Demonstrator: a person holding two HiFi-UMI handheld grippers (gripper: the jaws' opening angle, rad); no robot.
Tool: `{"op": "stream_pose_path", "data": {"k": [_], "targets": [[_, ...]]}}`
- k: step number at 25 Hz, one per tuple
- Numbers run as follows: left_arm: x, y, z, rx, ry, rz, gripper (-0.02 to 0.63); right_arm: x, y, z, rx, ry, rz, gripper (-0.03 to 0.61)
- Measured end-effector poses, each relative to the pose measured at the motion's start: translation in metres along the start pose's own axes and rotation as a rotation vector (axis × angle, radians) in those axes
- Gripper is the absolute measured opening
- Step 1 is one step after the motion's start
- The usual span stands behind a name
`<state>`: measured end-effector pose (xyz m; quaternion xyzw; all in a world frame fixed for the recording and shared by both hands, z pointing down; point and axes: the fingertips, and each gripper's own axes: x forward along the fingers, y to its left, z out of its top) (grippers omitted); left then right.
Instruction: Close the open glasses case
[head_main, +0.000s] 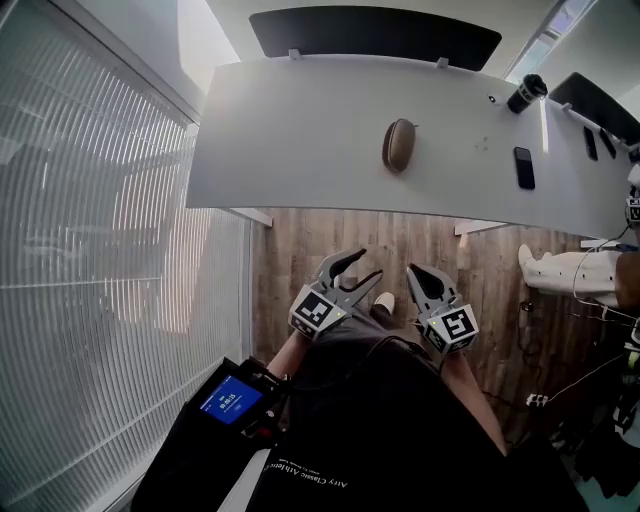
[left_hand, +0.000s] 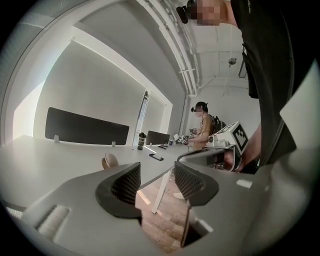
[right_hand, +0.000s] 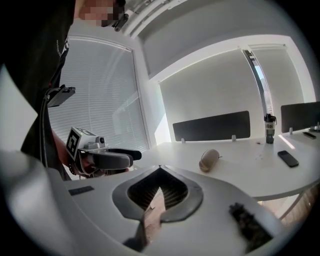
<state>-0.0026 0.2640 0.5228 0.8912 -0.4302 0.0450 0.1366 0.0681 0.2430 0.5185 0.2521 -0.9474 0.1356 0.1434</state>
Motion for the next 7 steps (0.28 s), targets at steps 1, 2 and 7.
{"op": "stream_pose_path", "data": {"k": [1, 2, 7], "targets": [[-0.005, 0.004, 0.001, 0.002, -0.005, -0.012, 0.221, 0.003, 0.006, 0.001, 0.001, 0.001, -0.012, 0.006], [-0.009, 0.008, 0.003, 0.002, -0.008, -0.024, 0.221, 0.008, 0.012, 0.004, 0.006, 0.001, -0.022, 0.006], [-0.036, 0.032, 0.019, 0.036, -0.005, -0.104, 0.221, 0.039, 0.041, 0.012, 0.074, -0.012, -0.076, 0.006]]}}
